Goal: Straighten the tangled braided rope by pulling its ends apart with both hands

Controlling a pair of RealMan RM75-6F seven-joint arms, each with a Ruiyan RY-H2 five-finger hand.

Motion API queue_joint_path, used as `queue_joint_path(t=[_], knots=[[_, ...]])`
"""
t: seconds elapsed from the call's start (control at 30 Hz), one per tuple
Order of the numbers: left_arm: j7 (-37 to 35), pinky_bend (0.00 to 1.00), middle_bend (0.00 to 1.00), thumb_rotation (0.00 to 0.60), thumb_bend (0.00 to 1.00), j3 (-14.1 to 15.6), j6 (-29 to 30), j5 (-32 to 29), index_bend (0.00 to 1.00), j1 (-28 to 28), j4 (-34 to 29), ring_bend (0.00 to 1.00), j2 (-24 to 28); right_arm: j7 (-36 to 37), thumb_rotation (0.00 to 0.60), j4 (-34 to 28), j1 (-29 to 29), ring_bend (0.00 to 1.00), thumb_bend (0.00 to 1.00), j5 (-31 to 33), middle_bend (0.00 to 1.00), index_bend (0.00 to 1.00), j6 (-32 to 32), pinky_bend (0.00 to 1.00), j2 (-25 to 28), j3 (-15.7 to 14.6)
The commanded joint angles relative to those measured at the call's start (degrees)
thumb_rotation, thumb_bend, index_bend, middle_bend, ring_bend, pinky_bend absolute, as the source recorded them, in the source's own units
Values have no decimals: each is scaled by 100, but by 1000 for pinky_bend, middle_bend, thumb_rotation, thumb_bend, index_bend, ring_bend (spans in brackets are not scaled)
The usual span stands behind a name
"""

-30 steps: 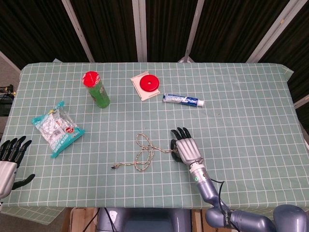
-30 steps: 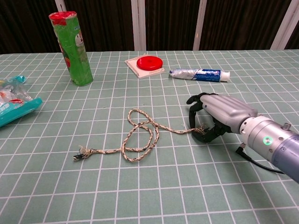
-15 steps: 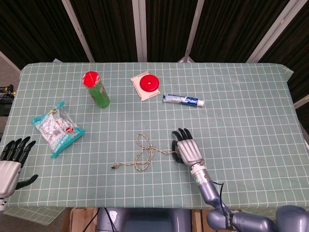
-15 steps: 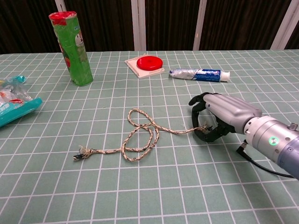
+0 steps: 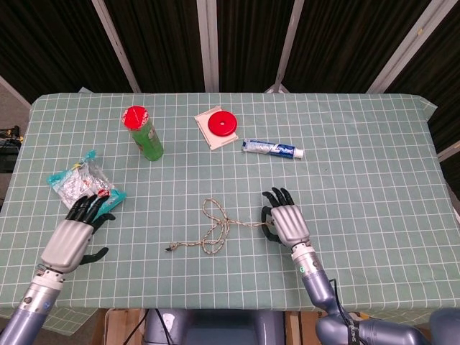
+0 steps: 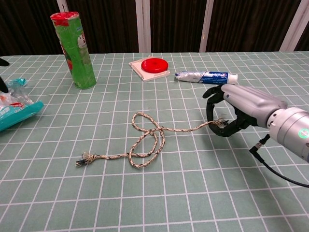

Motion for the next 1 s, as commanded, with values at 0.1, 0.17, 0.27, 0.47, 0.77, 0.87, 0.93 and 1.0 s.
queue_joint_path(t=[0.1,0.17,0.27,0.47,0.77,0.87,0.93,1.0], knots=[[899,0,97,600,288,-119,-452,-531,391,-412,-14,0,-924,-18,600,-192,-62,0,470,33,179,608,82,0,183,-9],[1051,0,101,600,301,-134,-477,-655,406,-462,49,0,-1129,-14,600,-258,-76,0,470,39,179,608,106,0,250,-2],[1220,0,109,600,321,-153,-519,-837,433,-534,165,0,-1432,-12,600,-349,-94,0,470,41,179,608,143,0,347,10],[1528,0,119,600,354,-176,-541,-1218,466,-661,402,0,-2010,-23,600,-511,-120,0,473,81,179,608,189,0,475,-3],[1857,0,114,600,357,-245,-506,-1721,467,-828,721,0,-2625,-10,600,-585,-138,0,475,117,179,608,219,0,542,-49],[1925,0,115,600,357,-264,-473,-1829,467,-883,837,0,-2806,6,600,-584,-139,0,474,127,179,608,223,0,558,-57],[1957,0,115,600,357,-268,-461,-1903,469,-915,895,0,-2912,24,600,-582,-140,0,474,138,179,608,225,0,571,-55],[1993,0,115,600,359,-259,-455,-1955,473,-941,937,0,-2984,38,600,-583,-143,0,475,145,179,608,231,0,585,-54]])
